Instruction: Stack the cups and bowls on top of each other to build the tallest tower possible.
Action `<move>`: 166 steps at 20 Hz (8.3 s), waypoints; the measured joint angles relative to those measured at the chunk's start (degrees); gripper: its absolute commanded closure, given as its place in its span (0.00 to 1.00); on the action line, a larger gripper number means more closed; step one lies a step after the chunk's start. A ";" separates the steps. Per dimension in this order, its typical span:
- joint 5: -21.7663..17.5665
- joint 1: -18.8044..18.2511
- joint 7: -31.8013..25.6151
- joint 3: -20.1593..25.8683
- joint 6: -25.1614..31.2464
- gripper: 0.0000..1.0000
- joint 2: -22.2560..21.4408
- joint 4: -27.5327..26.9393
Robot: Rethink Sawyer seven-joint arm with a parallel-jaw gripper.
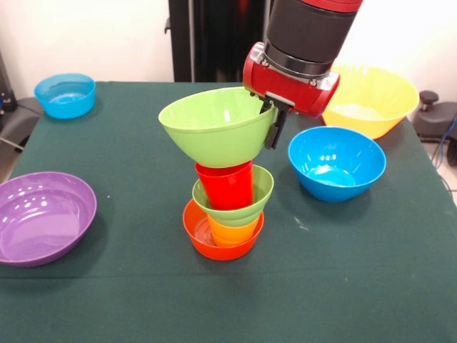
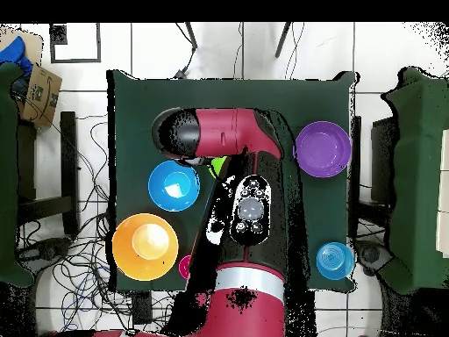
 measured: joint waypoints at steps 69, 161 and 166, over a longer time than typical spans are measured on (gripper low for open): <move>-0.01 -3.60 0.00 3.17 3.13 1.00 0.47 -1.93; -0.05 -4.05 0.00 4.35 3.93 1.00 2.05 -5.89; -0.06 -4.05 0.00 4.44 5.14 1.00 3.18 -8.11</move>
